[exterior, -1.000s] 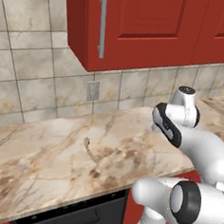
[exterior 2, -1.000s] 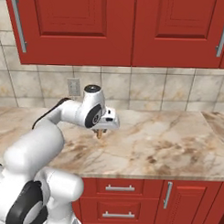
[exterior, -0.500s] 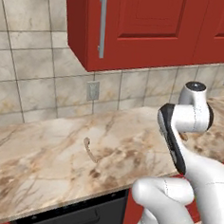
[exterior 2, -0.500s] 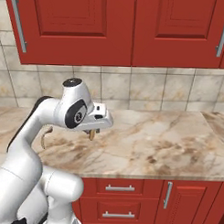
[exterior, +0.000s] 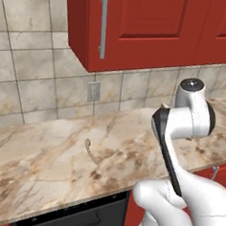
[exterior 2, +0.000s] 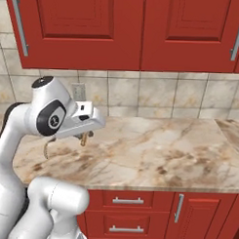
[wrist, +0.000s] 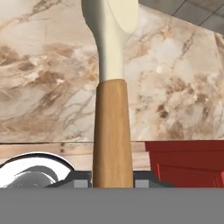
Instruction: Organize the utensils by type. Pick up the wooden spoons from the counter and place them in the open cabinet. Then pick up the metallic utensils from the counter and place them in the open drawer.
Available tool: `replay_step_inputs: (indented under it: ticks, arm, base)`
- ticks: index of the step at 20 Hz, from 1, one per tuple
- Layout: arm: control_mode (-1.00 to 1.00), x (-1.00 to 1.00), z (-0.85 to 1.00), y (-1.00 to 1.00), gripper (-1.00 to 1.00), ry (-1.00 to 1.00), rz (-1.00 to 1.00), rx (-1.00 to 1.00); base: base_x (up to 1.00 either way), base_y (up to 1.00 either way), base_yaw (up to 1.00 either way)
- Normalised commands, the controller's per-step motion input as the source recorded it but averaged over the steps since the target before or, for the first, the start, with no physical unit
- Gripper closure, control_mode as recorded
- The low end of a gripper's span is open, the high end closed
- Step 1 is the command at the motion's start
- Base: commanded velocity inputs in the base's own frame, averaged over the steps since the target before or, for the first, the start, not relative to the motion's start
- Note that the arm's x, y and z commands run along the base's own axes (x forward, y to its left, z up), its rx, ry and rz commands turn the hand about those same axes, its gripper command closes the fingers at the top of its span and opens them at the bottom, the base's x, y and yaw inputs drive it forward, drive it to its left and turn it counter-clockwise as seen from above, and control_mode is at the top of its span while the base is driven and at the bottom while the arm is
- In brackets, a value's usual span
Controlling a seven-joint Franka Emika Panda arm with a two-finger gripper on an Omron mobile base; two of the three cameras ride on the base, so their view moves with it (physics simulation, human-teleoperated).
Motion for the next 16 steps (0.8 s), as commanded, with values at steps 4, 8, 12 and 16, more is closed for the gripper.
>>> replay_step_inputs:
  ticks: [4,8,12,16]
  arm:
    - [-1.0,-0.25,0.44,0.38,1.0,0.0,0.0,-0.05]
    - [-1.0,-0.21,0.23,0.42,1.0,0.0,0.03,0.0]
    - [-1.0,-0.28,0.03,0.24,1.0,0.0,0.07,0.0]
    - [-1.0,-0.35,0.0,0.07,1.0,-0.09,0.1,0.02]
  base:
    - [0.0,0.0,0.0]
    - [0.0,0.0,0.0]
    - [0.0,0.0,0.0]
    - [0.0,0.0,0.0]
